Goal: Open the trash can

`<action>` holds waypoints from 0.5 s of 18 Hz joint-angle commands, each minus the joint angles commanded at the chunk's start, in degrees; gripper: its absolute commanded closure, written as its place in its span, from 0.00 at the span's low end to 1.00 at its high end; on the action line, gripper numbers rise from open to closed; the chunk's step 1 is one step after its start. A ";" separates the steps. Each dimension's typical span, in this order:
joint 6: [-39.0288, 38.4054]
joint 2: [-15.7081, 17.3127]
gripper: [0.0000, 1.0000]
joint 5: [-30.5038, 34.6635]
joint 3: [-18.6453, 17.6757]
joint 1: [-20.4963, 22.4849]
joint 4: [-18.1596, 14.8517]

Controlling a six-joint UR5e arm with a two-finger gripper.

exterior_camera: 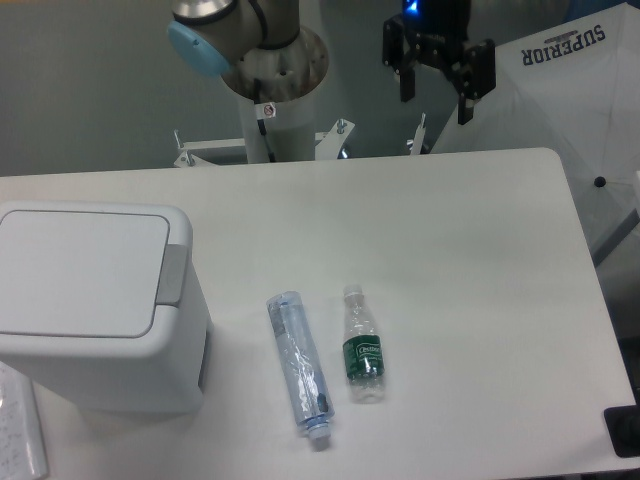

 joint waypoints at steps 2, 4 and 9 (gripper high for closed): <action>0.00 0.00 0.00 0.00 0.00 0.00 0.00; -0.78 0.00 0.00 0.09 0.26 -0.09 0.17; -11.58 -2.02 0.00 -0.61 2.89 -0.61 0.53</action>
